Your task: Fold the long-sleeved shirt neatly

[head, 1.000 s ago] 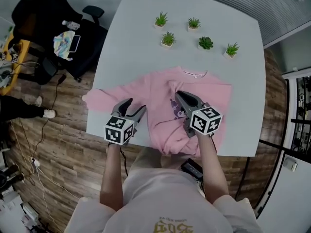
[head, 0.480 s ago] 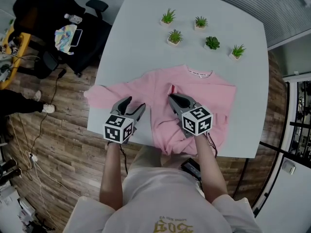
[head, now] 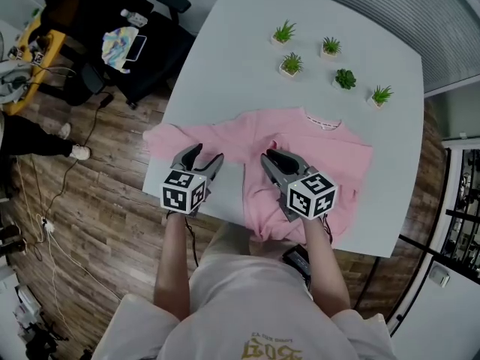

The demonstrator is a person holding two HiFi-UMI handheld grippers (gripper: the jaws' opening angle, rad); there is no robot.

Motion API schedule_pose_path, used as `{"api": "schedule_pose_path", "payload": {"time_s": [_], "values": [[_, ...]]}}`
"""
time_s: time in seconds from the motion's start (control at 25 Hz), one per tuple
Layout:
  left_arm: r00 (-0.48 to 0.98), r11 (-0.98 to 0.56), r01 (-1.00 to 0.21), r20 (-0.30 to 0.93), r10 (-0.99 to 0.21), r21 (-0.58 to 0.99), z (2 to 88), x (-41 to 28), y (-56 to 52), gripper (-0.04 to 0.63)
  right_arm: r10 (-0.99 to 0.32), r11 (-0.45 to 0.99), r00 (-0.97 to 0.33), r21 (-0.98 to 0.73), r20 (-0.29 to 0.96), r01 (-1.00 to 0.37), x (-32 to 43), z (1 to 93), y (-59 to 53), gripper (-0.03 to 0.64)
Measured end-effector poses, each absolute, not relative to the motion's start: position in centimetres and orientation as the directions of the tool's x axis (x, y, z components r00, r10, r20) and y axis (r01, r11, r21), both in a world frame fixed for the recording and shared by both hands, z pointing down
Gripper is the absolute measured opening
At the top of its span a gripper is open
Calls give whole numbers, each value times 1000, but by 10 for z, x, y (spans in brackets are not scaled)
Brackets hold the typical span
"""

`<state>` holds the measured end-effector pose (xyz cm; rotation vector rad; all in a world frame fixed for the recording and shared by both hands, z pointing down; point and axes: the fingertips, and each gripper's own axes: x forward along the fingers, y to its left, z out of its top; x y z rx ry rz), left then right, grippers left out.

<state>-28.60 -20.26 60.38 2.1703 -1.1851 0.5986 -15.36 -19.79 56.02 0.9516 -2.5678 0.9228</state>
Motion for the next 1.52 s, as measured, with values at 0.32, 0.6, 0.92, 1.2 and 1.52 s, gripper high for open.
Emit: {"api": "schedule_pose_path", "payload": {"time_s": [0.32, 0.6, 0.92, 1.2, 1.52], "values": [[381, -308, -923, 672, -635, 231, 607, -351, -215, 270, -453, 628, -791, -483, 411, -610, -187, 548, -195, 70], [264, -192, -964, 707, -656, 182, 617, -415, -219, 262, -408, 661, -817, -486, 407, -572, -210, 549, -189, 58], [116, -29, -992, 785, -608, 125, 642, -478, -223, 224, -360, 690, -836, -485, 414, -538, -229, 553, -188, 48], [119, -3, -990, 814, -569, 143, 662, -484, -228, 202, -315, 698, -845, -497, 433, -515, -243, 559, -179, 38], [139, 25, -982, 808, -573, 187, 670, -484, -229, 121, -295, 704, -848, -500, 440, -504, -255, 563, -178, 32]]}}
